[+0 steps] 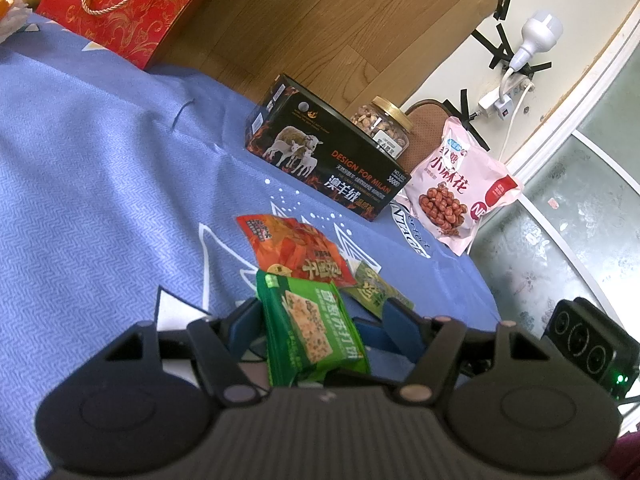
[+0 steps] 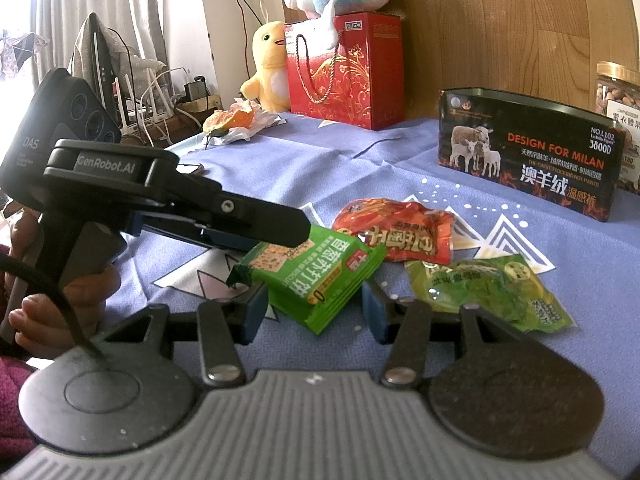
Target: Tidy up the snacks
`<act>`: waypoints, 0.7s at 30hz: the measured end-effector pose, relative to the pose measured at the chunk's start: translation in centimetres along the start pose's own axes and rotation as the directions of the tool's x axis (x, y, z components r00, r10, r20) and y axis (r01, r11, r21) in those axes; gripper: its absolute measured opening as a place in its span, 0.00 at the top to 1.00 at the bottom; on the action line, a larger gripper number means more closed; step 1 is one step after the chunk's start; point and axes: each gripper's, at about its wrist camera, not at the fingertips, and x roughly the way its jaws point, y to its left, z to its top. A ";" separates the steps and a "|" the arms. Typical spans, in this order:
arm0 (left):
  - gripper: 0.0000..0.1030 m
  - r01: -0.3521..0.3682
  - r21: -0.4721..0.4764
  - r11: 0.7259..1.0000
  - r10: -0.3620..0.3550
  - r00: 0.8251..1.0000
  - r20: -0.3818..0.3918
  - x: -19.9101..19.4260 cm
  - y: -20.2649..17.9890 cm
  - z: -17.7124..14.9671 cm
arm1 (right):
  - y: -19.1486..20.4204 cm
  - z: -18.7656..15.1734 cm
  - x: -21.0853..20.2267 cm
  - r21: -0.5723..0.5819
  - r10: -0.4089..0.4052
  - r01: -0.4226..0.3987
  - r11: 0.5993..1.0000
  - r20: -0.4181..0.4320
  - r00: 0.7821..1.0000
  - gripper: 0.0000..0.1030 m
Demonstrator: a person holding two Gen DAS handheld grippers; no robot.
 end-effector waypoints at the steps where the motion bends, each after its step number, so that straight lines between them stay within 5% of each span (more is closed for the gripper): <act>1: 0.34 0.001 0.002 1.000 -0.001 1.000 0.000 0.0 0.0 -0.1 | 0.0 0.0 0.0 0.000 0.000 0.000 1.000 0.000 1.000 0.47; 21: 0.34 -0.003 0.058 0.998 0.001 1.000 0.031 -0.6 -1.6 0.0 | 0.3 0.1 -1.2 0.002 -0.020 0.020 1.000 0.071 0.997 0.51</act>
